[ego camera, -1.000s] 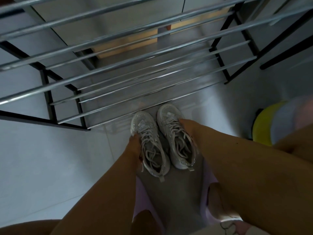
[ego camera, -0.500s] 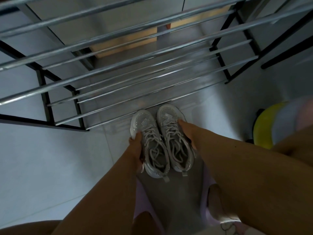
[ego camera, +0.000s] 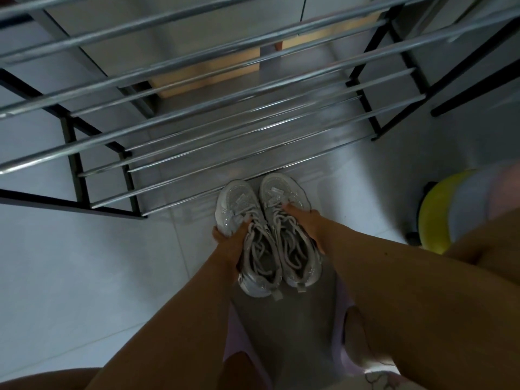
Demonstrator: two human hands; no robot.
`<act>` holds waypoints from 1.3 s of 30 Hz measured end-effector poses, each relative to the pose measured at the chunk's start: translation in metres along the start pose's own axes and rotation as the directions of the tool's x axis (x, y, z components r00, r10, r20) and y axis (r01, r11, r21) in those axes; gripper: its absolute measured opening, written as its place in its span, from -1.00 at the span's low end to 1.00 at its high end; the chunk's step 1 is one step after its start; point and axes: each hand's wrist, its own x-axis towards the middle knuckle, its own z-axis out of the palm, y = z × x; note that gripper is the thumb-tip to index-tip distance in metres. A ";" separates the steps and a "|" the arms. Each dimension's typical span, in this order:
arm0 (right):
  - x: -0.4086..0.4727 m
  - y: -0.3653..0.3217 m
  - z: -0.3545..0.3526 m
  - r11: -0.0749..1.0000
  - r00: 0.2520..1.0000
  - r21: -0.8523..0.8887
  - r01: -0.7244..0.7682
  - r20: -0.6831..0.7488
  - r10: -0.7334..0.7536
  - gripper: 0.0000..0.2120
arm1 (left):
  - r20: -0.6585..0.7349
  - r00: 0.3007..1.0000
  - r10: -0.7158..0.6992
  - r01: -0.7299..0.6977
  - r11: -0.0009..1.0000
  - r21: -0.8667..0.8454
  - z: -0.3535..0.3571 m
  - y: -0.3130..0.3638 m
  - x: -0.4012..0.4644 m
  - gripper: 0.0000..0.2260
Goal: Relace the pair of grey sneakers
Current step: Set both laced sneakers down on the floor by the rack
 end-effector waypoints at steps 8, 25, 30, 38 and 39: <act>-0.010 0.004 -0.004 0.995 0.998 0.089 0.053 -0.051 -0.048 0.09 | 0.019 0.999 0.031 -0.031 1.000 0.002 0.006 0.005 -0.010 0.03; -0.081 -0.002 -0.003 0.959 0.986 0.226 0.169 -0.040 -0.164 0.13 | -0.009 0.985 0.170 -0.170 0.981 -0.091 -0.002 0.014 -0.089 -0.05; -0.105 -0.006 -0.004 0.933 0.972 0.275 0.232 -0.039 -0.230 0.07 | -0.004 0.974 0.226 -0.224 0.965 -0.136 -0.011 0.018 -0.115 -0.21; -0.146 -0.010 -0.004 0.905 0.935 0.264 0.333 0.033 -0.354 -0.06 | 0.047 0.955 0.294 -0.284 0.946 -0.154 -0.035 0.029 -0.164 -0.27; -0.151 -0.009 -0.005 0.900 0.927 0.263 0.348 0.046 -0.372 -0.07 | 0.044 0.952 0.302 -0.292 0.944 -0.153 -0.036 0.029 -0.171 -0.27</act>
